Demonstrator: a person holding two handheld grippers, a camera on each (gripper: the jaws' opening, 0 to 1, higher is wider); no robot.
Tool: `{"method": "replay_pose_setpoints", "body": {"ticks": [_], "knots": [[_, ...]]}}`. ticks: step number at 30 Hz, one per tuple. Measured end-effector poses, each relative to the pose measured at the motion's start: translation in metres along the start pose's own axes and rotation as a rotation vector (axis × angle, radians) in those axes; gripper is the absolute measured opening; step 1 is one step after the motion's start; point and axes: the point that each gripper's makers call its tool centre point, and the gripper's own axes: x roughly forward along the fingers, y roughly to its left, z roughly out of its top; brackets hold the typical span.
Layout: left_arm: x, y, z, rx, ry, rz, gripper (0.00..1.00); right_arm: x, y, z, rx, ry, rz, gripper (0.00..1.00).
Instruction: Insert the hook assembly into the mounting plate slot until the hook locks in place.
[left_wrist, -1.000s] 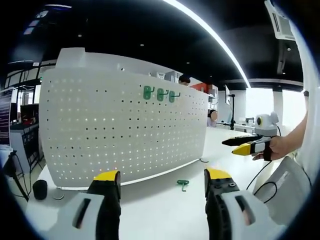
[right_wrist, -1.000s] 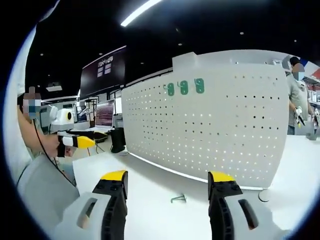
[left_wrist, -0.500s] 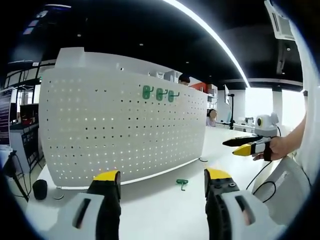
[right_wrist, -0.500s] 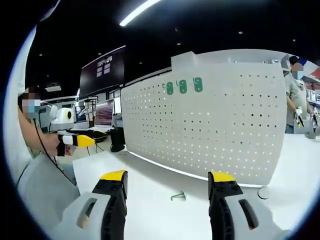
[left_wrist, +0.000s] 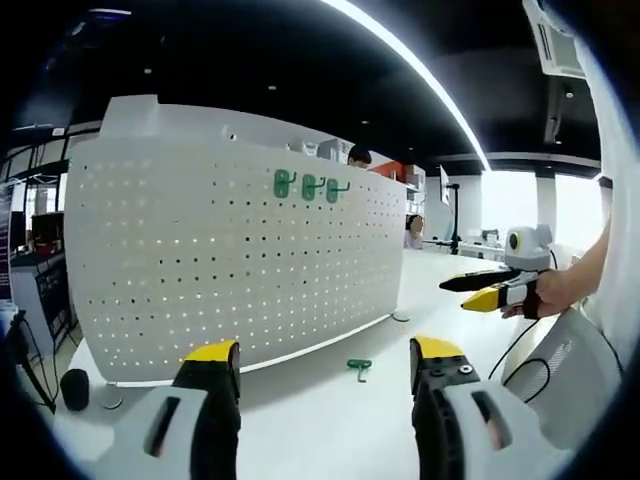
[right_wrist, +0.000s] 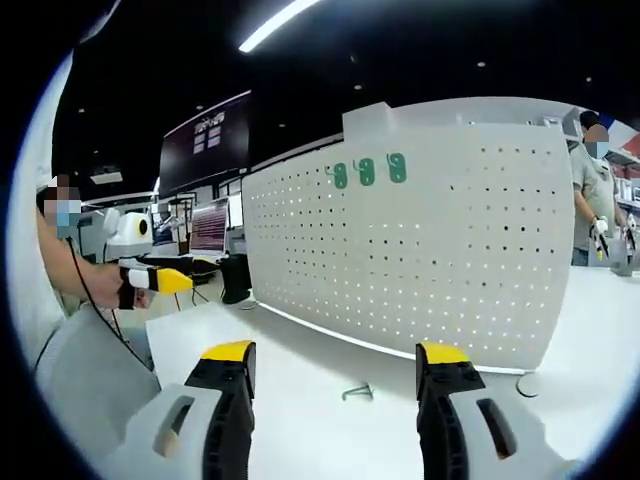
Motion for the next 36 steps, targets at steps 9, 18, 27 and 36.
{"method": "replay_pose_setpoints", "body": {"ticks": [9,18,27,36], "knots": [[0.011,-0.007,-0.008,0.079,0.076,-0.097,0.72,0.001,0.004,0.000,0.001,-0.002,0.016,0.63],[0.019,-0.010,-0.016,0.165,0.153,-0.164,0.71,0.000,0.005,0.001,0.005,-0.004,0.021,0.63],[0.025,-0.012,-0.023,0.261,0.233,-0.256,0.71,0.000,0.004,0.001,0.013,-0.010,0.020,0.63],[0.033,-0.014,-0.028,0.331,0.287,-0.341,0.70,0.000,0.003,0.000,0.014,-0.007,0.021,0.63]]}}
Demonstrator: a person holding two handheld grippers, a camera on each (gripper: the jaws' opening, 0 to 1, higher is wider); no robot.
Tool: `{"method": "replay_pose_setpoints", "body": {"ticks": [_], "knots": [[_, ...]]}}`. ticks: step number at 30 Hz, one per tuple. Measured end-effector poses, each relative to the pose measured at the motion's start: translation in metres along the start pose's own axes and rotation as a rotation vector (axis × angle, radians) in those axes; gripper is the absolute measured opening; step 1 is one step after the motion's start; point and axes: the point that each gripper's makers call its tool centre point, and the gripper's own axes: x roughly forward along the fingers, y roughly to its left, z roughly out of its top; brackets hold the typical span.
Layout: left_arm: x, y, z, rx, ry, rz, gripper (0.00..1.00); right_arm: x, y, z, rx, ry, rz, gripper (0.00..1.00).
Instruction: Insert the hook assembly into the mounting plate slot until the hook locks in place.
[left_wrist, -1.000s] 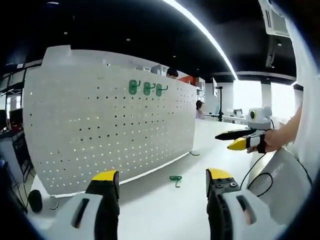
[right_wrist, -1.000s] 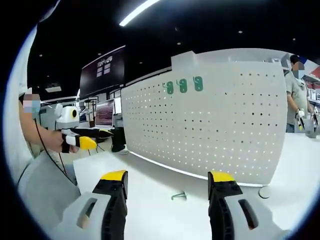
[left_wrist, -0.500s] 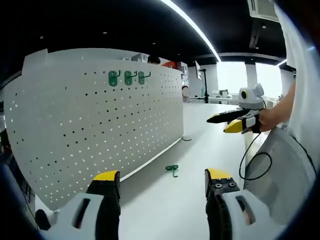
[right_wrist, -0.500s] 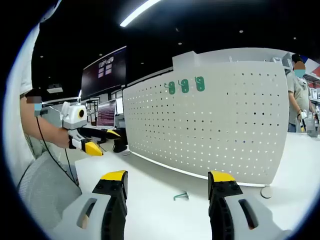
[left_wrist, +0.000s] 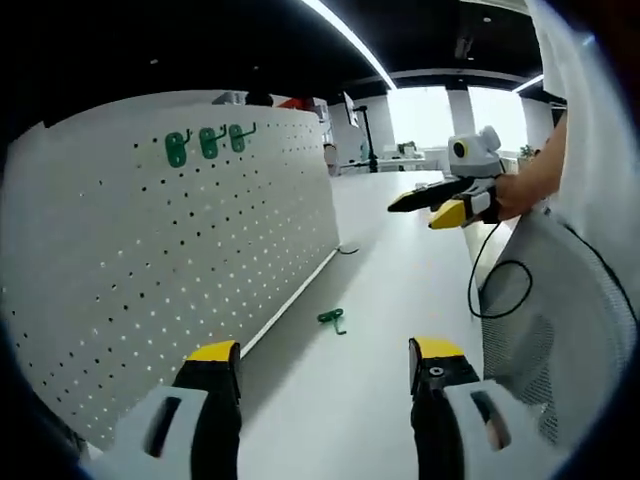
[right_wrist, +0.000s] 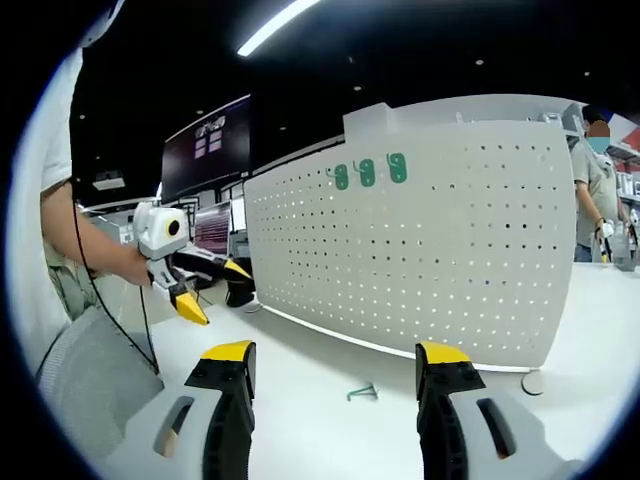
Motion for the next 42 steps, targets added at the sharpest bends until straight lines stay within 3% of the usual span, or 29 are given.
{"method": "replay_pose_setpoints", "body": {"ticks": [21,37,42], "knots": [[0.046,0.000,-0.003,0.166,0.110,-0.186,0.71,-0.002,-0.007,0.003,0.015,-0.020,-0.026,0.64],[0.079,-0.001,-0.012,0.257,0.179,-0.301,0.69,-0.004,-0.012,0.004,0.013,-0.025,-0.050,0.64],[0.088,-0.005,-0.021,0.308,0.222,-0.349,0.68,-0.004,-0.014,0.003,0.011,-0.022,-0.058,0.64]]}}
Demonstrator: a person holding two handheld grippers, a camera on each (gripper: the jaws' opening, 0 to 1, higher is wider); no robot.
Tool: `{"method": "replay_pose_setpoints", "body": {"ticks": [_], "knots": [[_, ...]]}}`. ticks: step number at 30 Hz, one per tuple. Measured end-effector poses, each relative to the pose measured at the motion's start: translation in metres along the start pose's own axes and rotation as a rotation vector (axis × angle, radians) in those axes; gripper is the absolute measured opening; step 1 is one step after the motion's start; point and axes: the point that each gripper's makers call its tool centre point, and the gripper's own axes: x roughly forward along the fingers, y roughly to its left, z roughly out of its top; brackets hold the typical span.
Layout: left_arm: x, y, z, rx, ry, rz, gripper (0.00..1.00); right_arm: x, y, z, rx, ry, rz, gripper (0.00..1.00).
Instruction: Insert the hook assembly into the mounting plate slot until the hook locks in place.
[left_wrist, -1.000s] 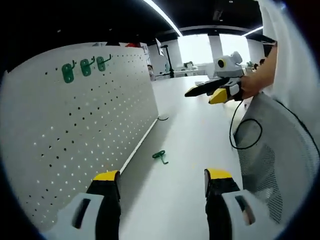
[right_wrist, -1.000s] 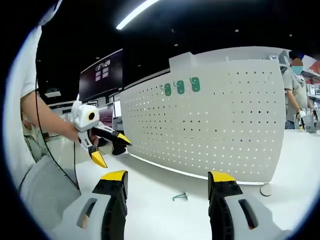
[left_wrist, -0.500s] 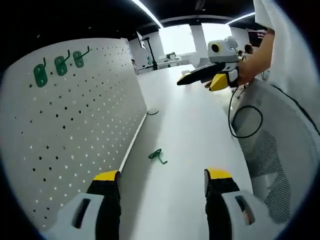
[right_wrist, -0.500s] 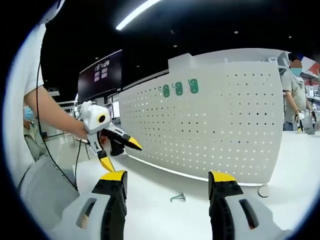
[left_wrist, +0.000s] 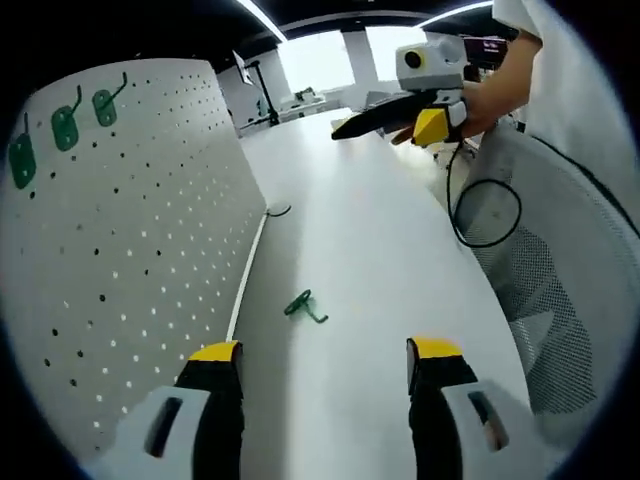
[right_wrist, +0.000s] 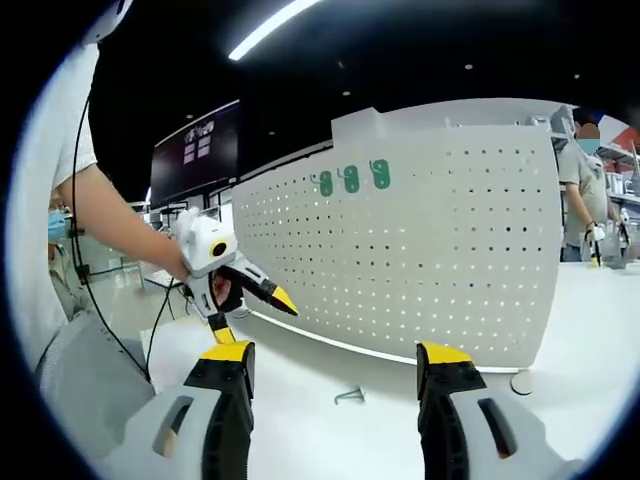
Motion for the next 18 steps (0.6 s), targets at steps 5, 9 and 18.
{"method": "replay_pose_setpoints", "body": {"ticks": [5,9,18], "knots": [[0.008,-0.002,-0.006,0.073,0.047,-0.042,0.68,0.000,0.002,0.001,-0.004,0.000,0.003,0.64],[0.014,0.000,-0.007,0.102,0.065,-0.058,0.69,0.001,0.003,0.001,-0.024,0.003,0.006,0.63],[0.028,-0.001,-0.015,0.169,0.111,-0.115,0.69,0.000,0.001,0.001,-0.027,0.000,-0.004,0.63]]}}
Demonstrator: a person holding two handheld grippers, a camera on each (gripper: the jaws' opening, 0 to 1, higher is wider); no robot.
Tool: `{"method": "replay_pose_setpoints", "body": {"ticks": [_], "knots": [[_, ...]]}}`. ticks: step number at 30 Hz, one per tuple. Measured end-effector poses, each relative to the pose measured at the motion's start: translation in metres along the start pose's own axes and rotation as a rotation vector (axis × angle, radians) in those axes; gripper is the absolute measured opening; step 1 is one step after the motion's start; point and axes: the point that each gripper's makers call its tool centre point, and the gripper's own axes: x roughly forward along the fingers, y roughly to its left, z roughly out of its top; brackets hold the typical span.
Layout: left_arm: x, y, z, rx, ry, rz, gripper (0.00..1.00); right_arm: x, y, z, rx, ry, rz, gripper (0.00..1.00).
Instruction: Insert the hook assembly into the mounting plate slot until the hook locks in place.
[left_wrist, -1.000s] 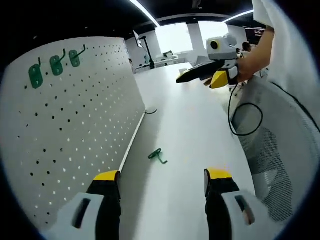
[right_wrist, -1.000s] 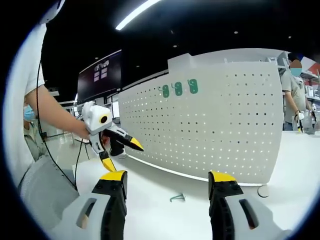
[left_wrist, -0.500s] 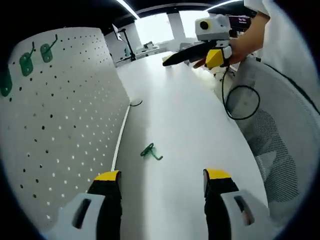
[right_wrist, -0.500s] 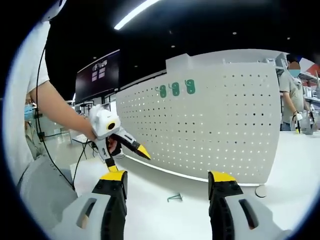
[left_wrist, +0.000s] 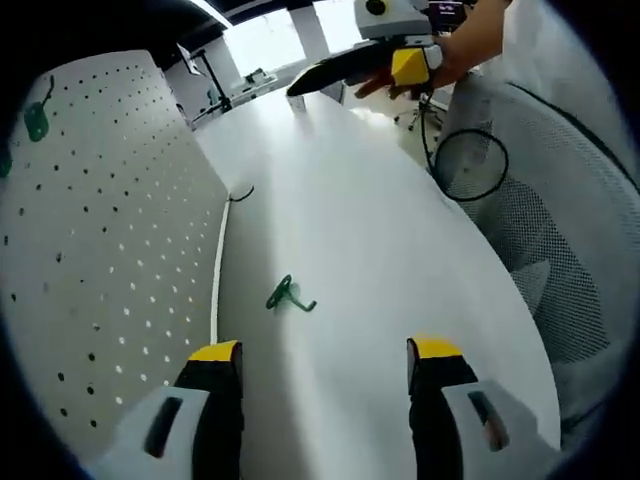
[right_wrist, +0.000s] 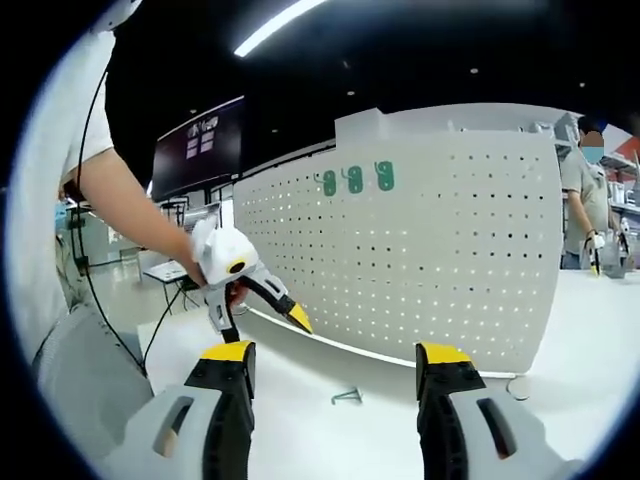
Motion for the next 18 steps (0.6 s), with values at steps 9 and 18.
{"method": "replay_pose_setpoints", "body": {"ticks": [9,18], "knots": [[0.010,0.010,-0.002,0.084,0.035,-0.037,0.67,-0.001,-0.001,0.001,-0.005,-0.004,-0.006,0.63],[0.024,0.015,-0.004,0.156,0.066,-0.085,0.67,-0.002,-0.003,0.002,-0.001,-0.007,-0.010,0.62]]}}
